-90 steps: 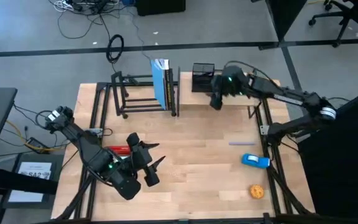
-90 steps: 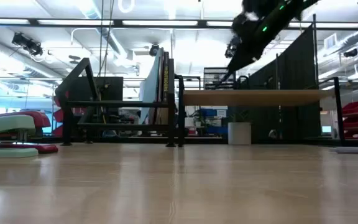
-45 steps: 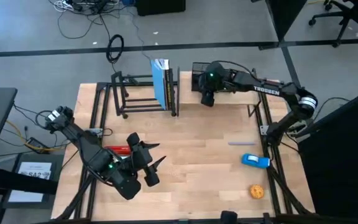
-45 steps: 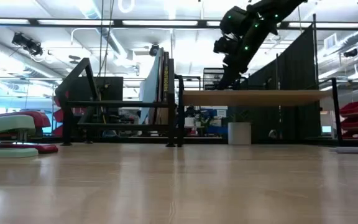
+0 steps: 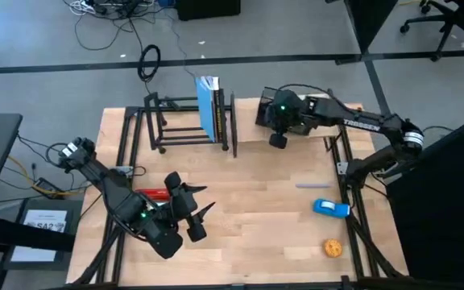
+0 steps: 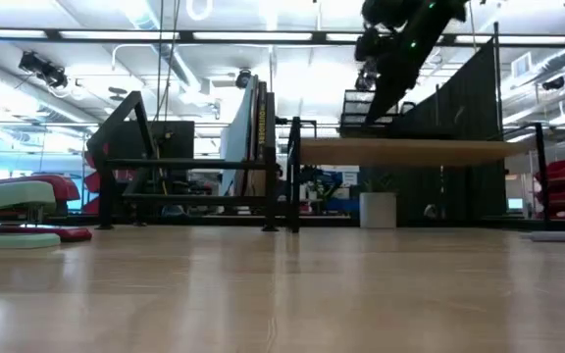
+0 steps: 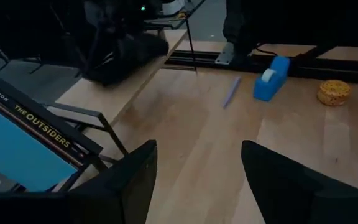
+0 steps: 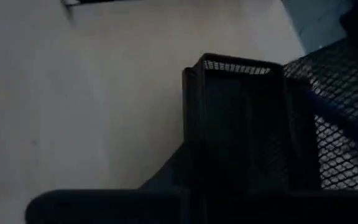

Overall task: Stock shelves
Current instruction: Remove the pen organizer from the shelf

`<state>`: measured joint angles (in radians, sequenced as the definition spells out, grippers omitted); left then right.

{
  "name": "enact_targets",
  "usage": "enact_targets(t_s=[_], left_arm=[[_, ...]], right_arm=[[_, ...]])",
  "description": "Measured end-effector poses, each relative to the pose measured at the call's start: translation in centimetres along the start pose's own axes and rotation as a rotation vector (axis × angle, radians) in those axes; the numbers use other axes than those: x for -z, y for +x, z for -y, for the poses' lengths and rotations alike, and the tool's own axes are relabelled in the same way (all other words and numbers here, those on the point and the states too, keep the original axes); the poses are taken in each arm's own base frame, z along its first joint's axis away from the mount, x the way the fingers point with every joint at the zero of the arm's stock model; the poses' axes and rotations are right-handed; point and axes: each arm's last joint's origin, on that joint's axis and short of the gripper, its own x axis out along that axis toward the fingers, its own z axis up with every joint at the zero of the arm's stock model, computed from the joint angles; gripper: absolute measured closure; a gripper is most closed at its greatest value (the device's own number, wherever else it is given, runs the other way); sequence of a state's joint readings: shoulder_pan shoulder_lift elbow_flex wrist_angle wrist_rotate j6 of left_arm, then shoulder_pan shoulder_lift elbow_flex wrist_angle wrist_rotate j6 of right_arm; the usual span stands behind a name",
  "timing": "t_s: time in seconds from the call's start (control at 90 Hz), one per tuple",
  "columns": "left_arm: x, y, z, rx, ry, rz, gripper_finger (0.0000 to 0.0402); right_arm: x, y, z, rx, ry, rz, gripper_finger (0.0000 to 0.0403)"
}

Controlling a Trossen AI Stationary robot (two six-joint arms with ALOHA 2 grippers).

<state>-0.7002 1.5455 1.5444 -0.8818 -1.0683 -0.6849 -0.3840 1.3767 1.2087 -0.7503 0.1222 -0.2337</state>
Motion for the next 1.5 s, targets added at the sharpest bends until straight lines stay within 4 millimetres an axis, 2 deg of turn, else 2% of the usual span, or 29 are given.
enact_targets(t_s=[0.156,0.411,0.556,0.667,0.789,0.889,1.011,1.133,1.244,1.367,1.5], left_arm=[[0.0,0.0,0.0,0.000,0.002,0.000,0.0188],[0.0,0.0,0.0,-0.001,0.006,-0.001,0.0188],[0.0,0.0,0.0,-0.001,0.006,-0.001,0.0188],[0.0,0.0,0.0,-0.001,0.006,-0.001,0.0188],[0.0,0.0,0.0,-0.001,0.007,-0.001,0.0188],[0.0,0.0,0.0,-0.001,0.008,-0.001,0.0188],[0.0,0.0,0.0,0.000,0.007,-0.002,0.0188],[0.1,-0.1,0.0,0.008,0.008,-0.006,0.0188],[0.1,-0.2,0.0,0.011,0.007,-0.005,0.0188],[0.1,-0.2,0.1,0.014,0.004,-0.003,0.0188],[0.1,-0.2,0.1,0.015,0.002,-0.004,0.0188]], right_arm=[[0.0,-2.0,-3.3,-0.091,-0.020,0.016,0.0403],[0.0,-4.4,-10.9,-0.188,-0.030,0.054,0.0403],[1.2,-6.1,-15.3,-0.218,0.000,0.073,0.0402],[2.5,-6.6,-19.0,-0.260,0.000,0.037,0.0402],[3.8,-5.2,-23.4,-0.256,-0.048,-0.029,0.0402],[4.4,-3.0,-26.5,-0.204,-0.114,-0.029,0.0402],[5.9,0.6,-29.4,-0.249,-0.128,-0.135,0.0402],[5.5,2.2,-31.0,-0.339,-0.099,-0.134,0.0402],[6.4,3.9,-31.7,-0.328,-0.137,-0.173,0.0402],[6.3,3.6,-32.4,-0.371,-0.111,-0.155,0.0402],[6.7,2.3,-32.9,-0.435,-0.106,-0.166,0.0403]])
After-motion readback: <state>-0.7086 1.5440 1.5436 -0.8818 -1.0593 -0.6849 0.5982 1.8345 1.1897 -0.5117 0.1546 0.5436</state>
